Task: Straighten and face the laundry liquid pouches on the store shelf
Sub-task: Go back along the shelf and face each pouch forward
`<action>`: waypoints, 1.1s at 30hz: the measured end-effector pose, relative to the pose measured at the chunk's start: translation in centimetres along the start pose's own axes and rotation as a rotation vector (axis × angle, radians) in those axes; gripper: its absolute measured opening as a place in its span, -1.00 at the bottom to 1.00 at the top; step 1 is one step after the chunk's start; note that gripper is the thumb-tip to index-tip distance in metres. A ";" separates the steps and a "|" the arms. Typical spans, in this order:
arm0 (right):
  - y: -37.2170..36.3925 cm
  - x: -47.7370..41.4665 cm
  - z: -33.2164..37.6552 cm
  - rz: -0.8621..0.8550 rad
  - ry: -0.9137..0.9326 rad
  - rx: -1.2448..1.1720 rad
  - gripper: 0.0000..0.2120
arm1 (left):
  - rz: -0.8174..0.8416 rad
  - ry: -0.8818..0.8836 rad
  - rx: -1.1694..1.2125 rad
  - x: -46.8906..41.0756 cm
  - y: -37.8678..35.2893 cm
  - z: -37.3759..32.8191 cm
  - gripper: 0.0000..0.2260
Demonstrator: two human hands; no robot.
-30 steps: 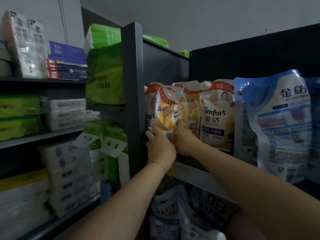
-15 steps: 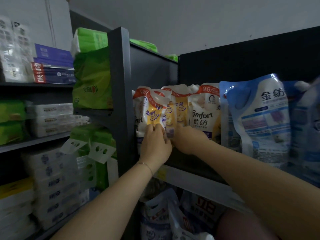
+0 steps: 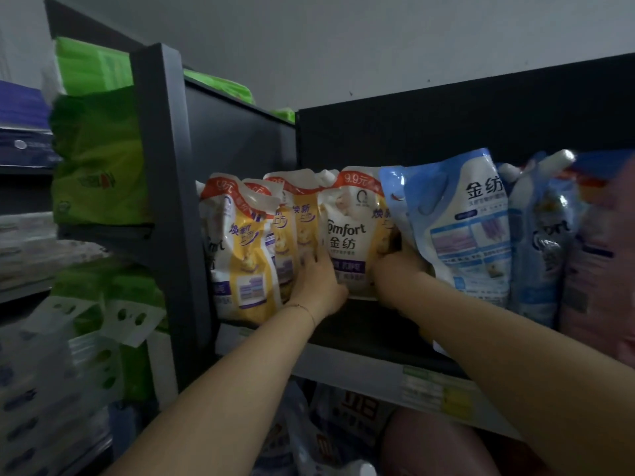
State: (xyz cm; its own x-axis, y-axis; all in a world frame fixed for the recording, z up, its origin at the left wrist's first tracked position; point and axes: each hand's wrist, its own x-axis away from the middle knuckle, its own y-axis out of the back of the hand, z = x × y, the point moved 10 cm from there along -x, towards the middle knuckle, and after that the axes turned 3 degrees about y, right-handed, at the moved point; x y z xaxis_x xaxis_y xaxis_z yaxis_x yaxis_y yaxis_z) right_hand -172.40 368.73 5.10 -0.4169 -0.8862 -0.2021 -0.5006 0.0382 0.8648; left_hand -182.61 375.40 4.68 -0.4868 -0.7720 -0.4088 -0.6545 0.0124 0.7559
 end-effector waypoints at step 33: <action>-1.8 -0.4 0.0 -0.308 -0.179 -1.101 -0.37 | -0.118 0.141 0.428 -3.9 -2.1 2.0 -0.24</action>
State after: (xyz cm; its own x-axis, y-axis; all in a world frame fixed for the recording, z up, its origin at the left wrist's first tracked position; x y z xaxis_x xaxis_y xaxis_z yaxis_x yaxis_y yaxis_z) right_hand -171.35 369.01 3.60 -0.5375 -0.7065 -0.4604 0.2953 -0.6691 0.6820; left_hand -180.52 379.63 3.65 -0.3309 -0.8624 -0.3831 -0.8949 0.1579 0.4175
